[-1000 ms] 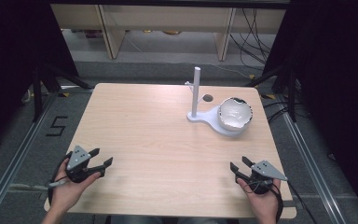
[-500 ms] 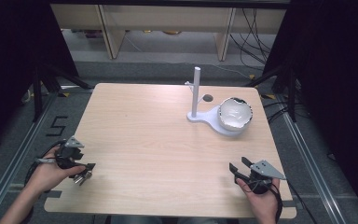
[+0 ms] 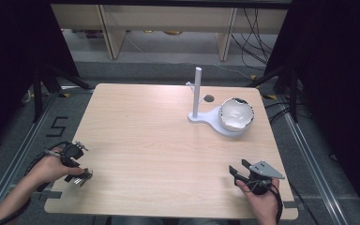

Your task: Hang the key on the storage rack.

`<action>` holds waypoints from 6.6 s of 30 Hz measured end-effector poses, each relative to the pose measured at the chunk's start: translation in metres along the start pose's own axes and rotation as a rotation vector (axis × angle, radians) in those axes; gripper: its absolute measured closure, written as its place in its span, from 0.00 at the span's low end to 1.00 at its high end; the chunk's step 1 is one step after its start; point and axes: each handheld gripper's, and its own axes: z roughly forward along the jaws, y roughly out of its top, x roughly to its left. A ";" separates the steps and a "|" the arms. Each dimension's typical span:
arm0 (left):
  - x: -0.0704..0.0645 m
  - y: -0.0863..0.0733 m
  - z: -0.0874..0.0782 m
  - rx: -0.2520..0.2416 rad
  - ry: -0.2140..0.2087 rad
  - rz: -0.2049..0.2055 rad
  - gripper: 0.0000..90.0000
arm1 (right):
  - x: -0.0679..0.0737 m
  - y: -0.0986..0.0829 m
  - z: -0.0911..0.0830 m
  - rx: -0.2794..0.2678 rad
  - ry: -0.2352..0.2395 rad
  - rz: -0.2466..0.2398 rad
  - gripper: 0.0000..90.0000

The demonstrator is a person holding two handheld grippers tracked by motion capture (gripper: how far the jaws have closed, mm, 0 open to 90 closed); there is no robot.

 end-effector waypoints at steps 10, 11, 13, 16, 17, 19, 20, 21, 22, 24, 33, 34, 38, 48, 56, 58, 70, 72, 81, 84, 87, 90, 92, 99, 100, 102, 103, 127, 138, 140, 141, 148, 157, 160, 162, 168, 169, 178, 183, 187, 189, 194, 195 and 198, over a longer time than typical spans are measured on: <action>-0.006 0.002 0.006 0.053 -0.018 0.002 0.39 | 0.000 -0.001 0.000 0.020 0.001 0.017 0.46; -0.006 0.002 0.005 0.070 -0.018 0.009 0.39 | -0.001 -0.001 0.001 0.019 0.004 0.008 0.46; -0.005 0.001 0.007 0.077 -0.018 0.017 0.38 | 0.000 -0.001 0.001 0.029 0.003 0.009 0.46; -0.007 0.001 0.009 0.079 -0.033 0.008 0.37 | 0.000 -0.001 0.002 0.020 0.013 0.008 0.45; -0.008 0.001 0.009 0.078 -0.039 0.005 0.37 | 0.000 -0.002 0.002 0.017 0.021 0.013 0.45; -0.008 0.002 0.010 0.091 -0.040 0.014 0.37 | 0.000 -0.001 0.001 0.028 0.012 0.009 0.45; -0.008 0.002 0.010 0.091 -0.040 0.014 0.37 | 0.000 -0.002 0.002 0.022 0.017 0.018 0.45; -0.009 0.002 0.011 0.098 -0.036 0.016 0.37 | 0.000 -0.002 0.001 0.037 0.010 0.008 0.45; -0.009 0.002 0.012 0.091 -0.035 0.008 0.37 | 0.000 -0.002 0.002 0.032 0.017 0.008 0.45; -0.008 0.003 0.012 0.093 -0.034 0.006 0.38 | 0.000 -0.002 0.002 0.037 0.015 0.007 0.45; -0.006 0.005 0.015 0.123 -0.026 0.037 0.40 | 0.004 -0.002 0.001 0.056 0.012 0.050 0.45; -0.006 0.005 0.015 0.127 -0.028 0.037 0.40 | 0.003 -0.002 0.001 0.052 0.016 0.035 0.45; -0.006 0.004 0.014 0.135 -0.031 0.029 0.45 | 0.003 -0.002 0.001 0.058 0.022 0.034 0.45; -0.008 0.001 0.011 0.152 -0.028 0.026 0.68 | 0.004 -0.002 0.001 0.060 0.026 0.050 0.45; -0.012 0.002 0.011 0.153 -0.026 0.054 0.84 | 0.001 -0.003 0.004 0.039 0.033 0.007 0.45; -0.013 0.002 0.011 0.156 -0.028 0.062 0.86 | 0.001 -0.002 0.003 0.050 0.027 0.005 0.45; -0.011 0.003 0.009 0.141 -0.033 0.072 0.71 | 0.004 -0.003 0.003 0.075 0.034 0.034 0.45; -0.012 0.003 0.010 0.131 -0.031 0.060 0.69 | 0.001 -0.003 0.004 0.059 0.037 0.005 0.45; -0.011 0.003 0.010 0.168 -0.037 0.141 0.80 | 0.003 -0.003 0.002 0.079 0.033 0.039 0.45; -0.009 0.003 0.009 0.174 -0.036 0.198 0.85 | 0.003 -0.003 0.003 0.082 0.034 0.037 0.45; -0.011 0.002 0.009 0.179 -0.043 0.174 0.87 | 0.003 -0.003 0.003 0.083 0.030 0.034 0.45; -0.011 0.001 0.009 0.180 -0.046 0.174 0.88 | 0.003 -0.003 0.003 0.084 0.030 0.035 0.45; -0.013 0.000 0.010 0.173 -0.058 0.129 0.85 | 0.002 -0.004 0.004 0.078 0.027 0.024 0.45; -0.016 0.014 -0.012 0.101 -0.048 0.210 0.63 | 0.001 -0.003 0.005 0.072 0.031 0.006 0.45; -0.016 0.017 -0.013 0.080 -0.046 0.211 0.61 | 0.001 -0.004 0.006 0.061 0.035 0.006 0.45; -0.015 0.024 -0.014 0.053 -0.042 0.211 0.61 | -0.001 -0.003 0.004 0.059 0.018 -0.018 0.45; -0.014 0.028 -0.013 0.049 -0.041 0.213 0.61 | -0.001 -0.003 0.004 0.064 0.023 -0.014 0.45; -0.018 0.046 0.008 0.157 -0.080 0.211 0.87 | -0.002 -0.004 0.005 0.058 0.019 -0.017 0.45; -0.018 0.045 0.011 0.159 -0.079 0.175 0.90 | -0.002 -0.003 0.006 0.077 0.030 -0.007 0.45; -0.018 0.046 0.012 0.176 -0.083 0.186 0.90 | -0.002 -0.003 0.005 0.076 0.029 -0.008 0.45; -0.020 0.046 0.013 0.170 -0.083 0.175 0.90 | -0.002 -0.004 0.005 0.070 0.025 -0.007 0.45; -0.020 0.048 0.012 0.169 -0.079 0.176 0.90 | -0.002 -0.003 0.004 0.074 0.054 0.007 0.45; -0.021 0.050 0.014 0.173 -0.076 0.179 0.95 | -0.002 -0.004 0.005 0.063 0.039 0.002 0.45; -0.021 0.049 0.014 0.165 -0.081 0.168 0.95 | -0.001 -0.004 0.005 0.067 0.041 0.007 0.45; -0.022 0.048 0.014 0.152 -0.079 0.144 0.94 | -0.002 -0.004 0.005 0.067 0.041 0.009 0.45; -0.019 0.047 0.014 0.161 -0.071 0.162 0.92 | -0.002 -0.004 0.005 0.063 0.039 0.002 0.45; -0.019 0.047 0.014 0.161 -0.071 0.162 0.92 | -0.001 -0.004 0.005 0.068 0.043 0.010 0.45; -0.023 0.048 0.015 0.133 -0.066 0.141 0.99 | -0.002 -0.004 0.005 0.063 0.039 0.002 0.45; -0.023 0.044 0.013 0.120 -0.068 0.129 0.99 | -0.002 -0.004 0.005 0.065 0.046 0.010 0.45; -0.022 0.041 0.013 0.108 -0.068 0.119 0.99 | -0.001 -0.004 0.005 0.068 0.043 0.007 0.45; -0.023 0.041 0.013 0.103 -0.065 0.111 0.99 | -0.001 -0.004 0.005 0.068 0.042 0.007 0.45; -0.023 0.042 0.010 0.113 -0.066 0.121 0.99 | -0.001 -0.004 0.004 0.076 0.042 0.005 0.45; -0.023 0.042 0.010 0.102 -0.065 0.120 0.99 | -0.001 -0.004 0.004 0.076 0.043 0.006 0.45; -0.023 0.041 0.005 0.074 -0.063 0.109 0.99 | -0.001 -0.004 0.005 0.068 0.042 0.011 0.45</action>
